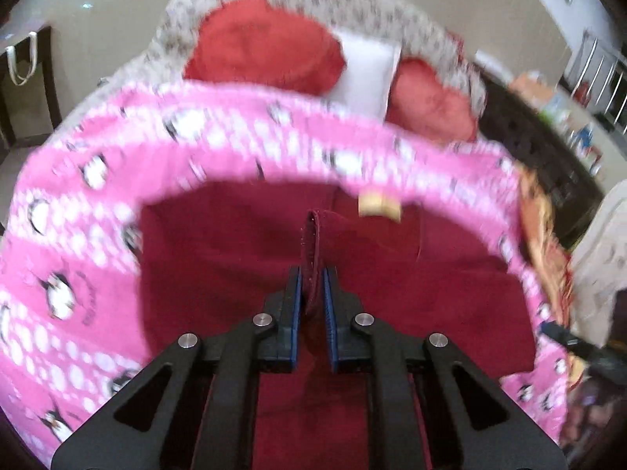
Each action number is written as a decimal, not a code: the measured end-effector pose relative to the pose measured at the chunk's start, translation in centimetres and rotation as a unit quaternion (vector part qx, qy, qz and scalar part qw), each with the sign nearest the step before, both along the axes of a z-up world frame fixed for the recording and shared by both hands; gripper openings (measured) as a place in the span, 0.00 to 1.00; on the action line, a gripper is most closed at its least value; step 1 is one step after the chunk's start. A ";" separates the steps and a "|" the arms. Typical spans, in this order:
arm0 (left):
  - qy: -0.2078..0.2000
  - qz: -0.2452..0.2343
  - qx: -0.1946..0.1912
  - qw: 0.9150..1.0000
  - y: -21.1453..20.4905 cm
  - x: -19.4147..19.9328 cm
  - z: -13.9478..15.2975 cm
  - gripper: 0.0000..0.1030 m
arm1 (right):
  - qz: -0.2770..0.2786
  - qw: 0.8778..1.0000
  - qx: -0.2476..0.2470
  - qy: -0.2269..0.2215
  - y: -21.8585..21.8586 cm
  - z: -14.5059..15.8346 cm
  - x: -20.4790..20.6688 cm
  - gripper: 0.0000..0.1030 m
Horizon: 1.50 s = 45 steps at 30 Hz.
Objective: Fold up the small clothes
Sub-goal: 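Fold the hem up toward the collar and open the left gripper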
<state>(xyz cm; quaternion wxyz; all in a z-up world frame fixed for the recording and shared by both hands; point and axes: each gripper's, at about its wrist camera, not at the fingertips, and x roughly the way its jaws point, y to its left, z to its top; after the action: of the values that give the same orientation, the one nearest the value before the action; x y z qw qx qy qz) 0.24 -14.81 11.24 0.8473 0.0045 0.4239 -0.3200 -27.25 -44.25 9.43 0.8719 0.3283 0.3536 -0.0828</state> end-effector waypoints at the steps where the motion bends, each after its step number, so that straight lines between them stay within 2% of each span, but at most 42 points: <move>1: -0.012 0.013 -0.005 1.000 1.0 0.4 0.8 0.09 | -0.007 1.000 -0.001 0.000 -0.2 0.1 0.0 0.46; 3: -0.020 0.040 -0.001 0.999 2.4 1.1 1.1 0.09 | -0.025 1.000 0.005 0.000 -1.0 0.0 0.1 0.50; 7: 0.018 0.074 0.015 0.997 5.1 2.1 -1.6 0.09 | -0.044 0.998 0.033 -0.004 -1.7 -0.7 0.5 0.61; 11: 0.038 0.071 0.039 0.996 5.1 1.2 -4.5 0.09 | -0.036 0.998 0.053 0.018 -1.7 -2.3 2.4 0.62; 15: 0.037 0.065 0.041 0.996 4.9 0.4 -4.7 0.09 | -0.024 0.998 0.049 0.029 -1.9 -3.4 5.1 0.62; 16: 0.037 0.063 0.038 0.997 4.7 0.4 -4.6 0.09 | -0.024 0.998 0.051 0.030 -2.0 -3.7 5.5 0.60; 17: 0.037 0.061 0.036 0.997 4.6 0.5 -4.4 0.09 | -0.014 0.998 0.052 0.024 -2.1 -3.9 6.1 0.53; 18: 0.038 0.057 0.033 0.997 4.4 0.5 -4.1 0.09 | -0.008 0.999 0.044 0.020 -2.0 -4.0 6.4 0.25; 19: 0.038 0.051 0.029 0.998 4.3 0.5 -3.8 0.09 | -0.009 1.000 0.001 0.024 -1.8 -3.6 6.7 0.17; 22: 0.033 0.044 0.024 0.998 3.9 0.4 -3.4 0.09 | -0.004 0.998 -0.062 0.014 -1.2 -1.8 6.9 0.13; 24: 0.037 0.047 0.041 0.997 3.5 0.6 -4.6 0.09 | -0.014 0.995 -0.099 0.013 -1.0 -0.9 6.9 0.12; 26: 0.052 0.051 0.062 0.995 3.1 0.9 -6.1 0.09 | -0.026 0.990 -0.130 0.038 -1.6 -2.0 7.6 0.12; 27: 0.061 0.052 0.070 0.994 3.1 1.2 -7.0 0.10 | -0.029 0.990 -0.128 0.056 -2.2 -3.0 8.0 0.12; 29: 0.072 0.053 0.069 0.994 3.5 1.3 -7.6 0.12 | -0.045 0.995 -0.069 0.048 -3.7 -4.3 7.4 0.16; 31: 0.076 0.056 0.057 0.994 4.2 1.2 -7.3 0.15 | -0.066 0.997 -0.032 0.037 -4.7 -3.6 5.8 0.31; 33: 0.079 0.061 0.058 0.993 4.7 1.3 -7.2 0.18 | -0.081 0.996 -0.031 0.032 -4.8 -2.5 4.2 0.31; 35: 0.081 0.061 0.060 0.993 5.0 1.3 -7.2 0.18 | -0.043 0.999 -0.009 0.007 -3.4 -1.1 2.8 0.31; 37: 0.079 0.062 0.062 0.993 5.1 1.0 -7.2 0.18 | 0.007 1.000 -0.013 0.007 -0.8 -0.4 2.6 0.31; 39: 0.077 0.064 0.067 0.993 5.1 0.6 -7.1 0.18 | 0.038 0.998 -0.043 0.029 1.5 -0.5 2.8 0.31; 41: 0.070 0.062 0.074 0.993 5.3 0.0 -6.8 0.18 | 0.053 0.990 -0.098 0.089 3.6 -2.2 3.3 0.31; 43: 0.061 0.059 0.080 0.993 5.5 -0.5 -6.4 0.18 | 0.036 0.978 -0.145 0.149 3.7 -4.5 3.2 0.31; 44: 0.054 0.057 0.083 0.993 5.7 -0.8 -6.0 0.18 | 0.031 0.977 -0.142 0.158 3.5 -5.4 2.7 0.31; 45: 0.045 0.056 0.085 0.994 5.8 -1.0 -5.6 0.18 | 0.025 0.983 -0.104 0.146 2.7 -6.0 2.0 0.31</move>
<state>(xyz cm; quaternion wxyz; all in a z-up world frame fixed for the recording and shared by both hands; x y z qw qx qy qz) -0.75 -8.98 5.62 0.8401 0.0388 0.4873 -0.2349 -25.25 -41.52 3.43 0.8421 0.2112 0.4749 -0.1439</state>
